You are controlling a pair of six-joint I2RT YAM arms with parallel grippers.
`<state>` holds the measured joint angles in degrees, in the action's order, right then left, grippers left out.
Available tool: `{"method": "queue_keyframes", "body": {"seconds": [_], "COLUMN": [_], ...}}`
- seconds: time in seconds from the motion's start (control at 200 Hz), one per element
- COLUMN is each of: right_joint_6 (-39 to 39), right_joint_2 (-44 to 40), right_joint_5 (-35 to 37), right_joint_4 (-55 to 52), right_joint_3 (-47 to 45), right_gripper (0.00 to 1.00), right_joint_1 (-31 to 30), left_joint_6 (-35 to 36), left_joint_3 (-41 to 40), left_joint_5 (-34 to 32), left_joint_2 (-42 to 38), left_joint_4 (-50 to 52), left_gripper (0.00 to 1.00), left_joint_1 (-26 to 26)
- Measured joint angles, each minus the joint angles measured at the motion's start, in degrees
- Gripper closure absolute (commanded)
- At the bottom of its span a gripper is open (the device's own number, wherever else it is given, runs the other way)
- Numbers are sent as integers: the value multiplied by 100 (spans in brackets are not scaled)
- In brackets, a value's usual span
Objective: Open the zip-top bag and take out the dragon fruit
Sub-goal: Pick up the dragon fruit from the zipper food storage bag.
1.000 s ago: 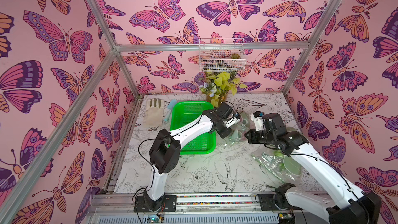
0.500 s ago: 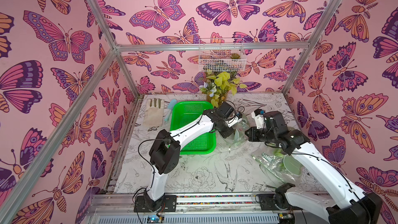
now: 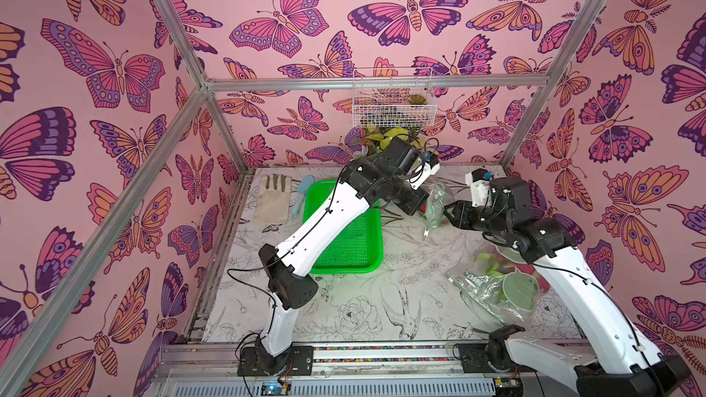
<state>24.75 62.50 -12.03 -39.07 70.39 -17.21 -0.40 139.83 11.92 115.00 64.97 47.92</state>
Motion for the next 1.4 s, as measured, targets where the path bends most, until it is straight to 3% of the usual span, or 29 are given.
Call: {"method": "queue_keyframes", "body": {"seconds": [0.275, 0.496, 0.791, 1.102, 1.397], "right_joint_6": [146, 566, 1200, 1287, 1491], "right_joint_2": [-562, -527, 85, -125, 105], "right_joint_5": [-577, -1572, -2463, -2533, -2780], "right_joint_4": [-319, -131, 702, 1036, 1027], "right_joint_3": [31, -597, -2098, -2022, -1093], "right_gripper": [25, 26, 24, 19, 19], "right_joint_1": [1370, 2212, 2280, 2286, 2369], "left_joint_6": [11, 184, 234, 127, -22], "left_joint_3": [-13, -157, -188, 15, -39], "left_joint_5": [68, 173, 208, 118, 4], "left_joint_2": [44, 44, 55, 61, -28], "left_joint_4": [393, 422, 407, 459, 619], "left_gripper": [100, 100, 100, 100, 100], "left_joint_1": [22, 52, 52, 26, 9]}}
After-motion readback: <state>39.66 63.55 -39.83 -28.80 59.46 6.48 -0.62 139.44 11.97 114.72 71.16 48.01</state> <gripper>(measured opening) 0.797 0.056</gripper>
